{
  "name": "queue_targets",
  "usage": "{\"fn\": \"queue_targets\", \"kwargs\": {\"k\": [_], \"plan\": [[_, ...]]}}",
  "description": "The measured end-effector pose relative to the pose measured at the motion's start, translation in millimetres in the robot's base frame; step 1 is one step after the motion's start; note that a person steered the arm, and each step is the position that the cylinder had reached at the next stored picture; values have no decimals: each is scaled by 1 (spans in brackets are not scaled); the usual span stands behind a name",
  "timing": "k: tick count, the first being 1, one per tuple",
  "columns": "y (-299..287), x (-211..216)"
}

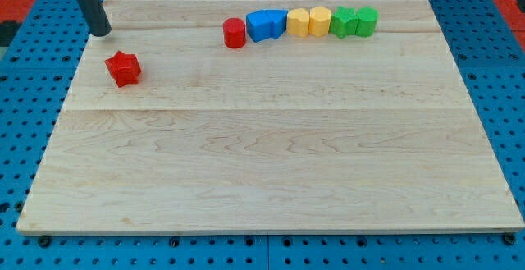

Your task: Push the red star to the bottom left

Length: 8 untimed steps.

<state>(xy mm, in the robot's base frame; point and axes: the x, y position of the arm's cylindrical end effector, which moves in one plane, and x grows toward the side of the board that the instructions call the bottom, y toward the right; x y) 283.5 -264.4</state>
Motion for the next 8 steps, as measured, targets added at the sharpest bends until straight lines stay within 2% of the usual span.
{"fn": "queue_targets", "kwargs": {"k": [2,3,4,5,6,8], "plan": [[-14,47],[13,41],[67,30],[67,30],[50,59],[48,65]]}}
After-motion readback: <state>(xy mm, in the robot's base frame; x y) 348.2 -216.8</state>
